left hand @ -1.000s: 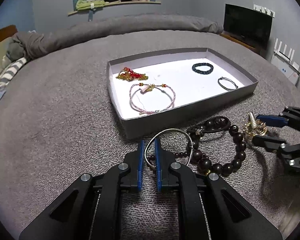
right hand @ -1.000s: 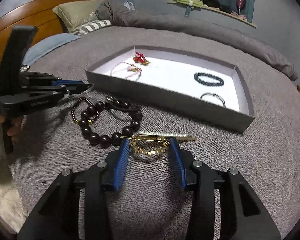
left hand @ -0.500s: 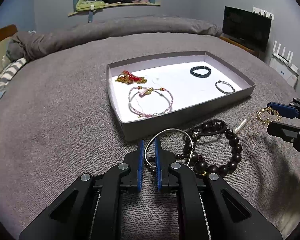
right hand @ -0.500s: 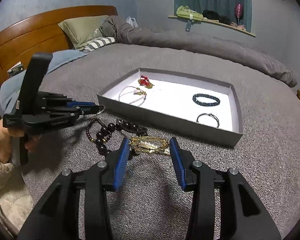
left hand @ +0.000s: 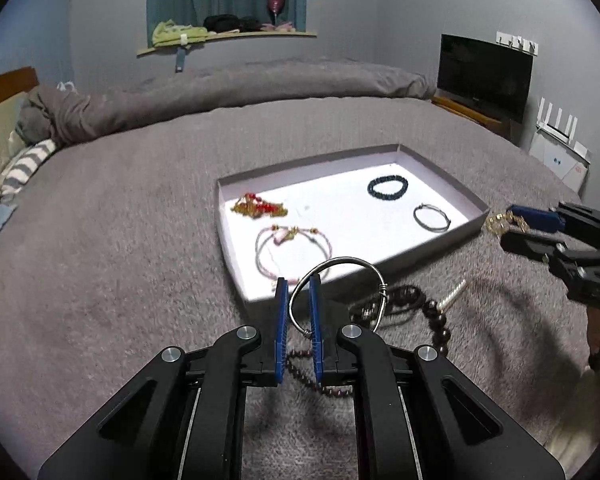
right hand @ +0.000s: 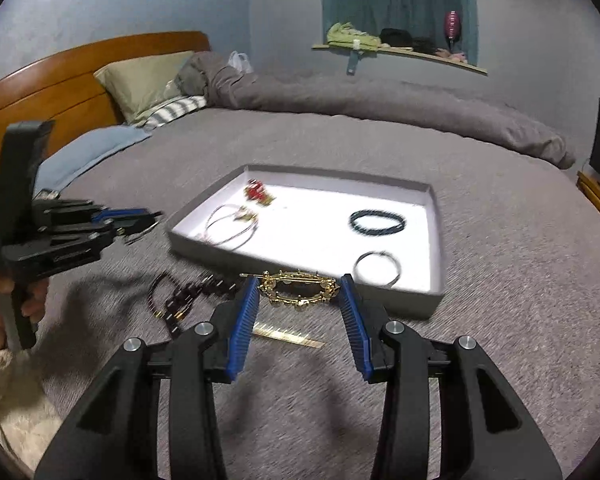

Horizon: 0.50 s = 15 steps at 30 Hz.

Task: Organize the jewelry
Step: 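Carry the silver bangle and gold chain into the box and open both tools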

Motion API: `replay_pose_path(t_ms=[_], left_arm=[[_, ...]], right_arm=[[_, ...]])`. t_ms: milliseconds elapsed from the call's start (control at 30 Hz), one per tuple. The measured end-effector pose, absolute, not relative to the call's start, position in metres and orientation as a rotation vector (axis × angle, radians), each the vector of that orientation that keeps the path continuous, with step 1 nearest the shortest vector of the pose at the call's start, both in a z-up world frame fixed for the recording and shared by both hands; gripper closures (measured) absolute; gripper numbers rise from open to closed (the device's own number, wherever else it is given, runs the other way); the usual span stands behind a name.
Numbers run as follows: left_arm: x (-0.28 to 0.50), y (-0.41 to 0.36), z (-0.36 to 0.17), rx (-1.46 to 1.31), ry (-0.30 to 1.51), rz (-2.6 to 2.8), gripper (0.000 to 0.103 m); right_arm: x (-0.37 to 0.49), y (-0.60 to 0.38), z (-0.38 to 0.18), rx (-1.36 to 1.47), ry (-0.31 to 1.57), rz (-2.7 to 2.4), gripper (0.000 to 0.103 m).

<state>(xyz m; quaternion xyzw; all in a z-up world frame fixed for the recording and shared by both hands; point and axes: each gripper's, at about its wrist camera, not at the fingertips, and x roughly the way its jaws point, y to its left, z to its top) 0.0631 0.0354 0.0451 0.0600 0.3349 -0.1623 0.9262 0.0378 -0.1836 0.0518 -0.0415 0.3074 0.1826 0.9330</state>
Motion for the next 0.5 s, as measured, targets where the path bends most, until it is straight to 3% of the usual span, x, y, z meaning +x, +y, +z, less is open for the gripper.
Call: replay_pose_path(t_ms=[300,500], left_arm=[[0.108,0.01,0.064,0.204,0.686,-0.346,0.092],[0.161,-0.013,0.05,0.253,0.779,-0.355,0.092]], right_arm=[[0.102,-0.198,0.055,-0.095,0.661,0.297,0.062],[0.17,-0.207,0.055,-0.062,0.708,0.246,0.061]])
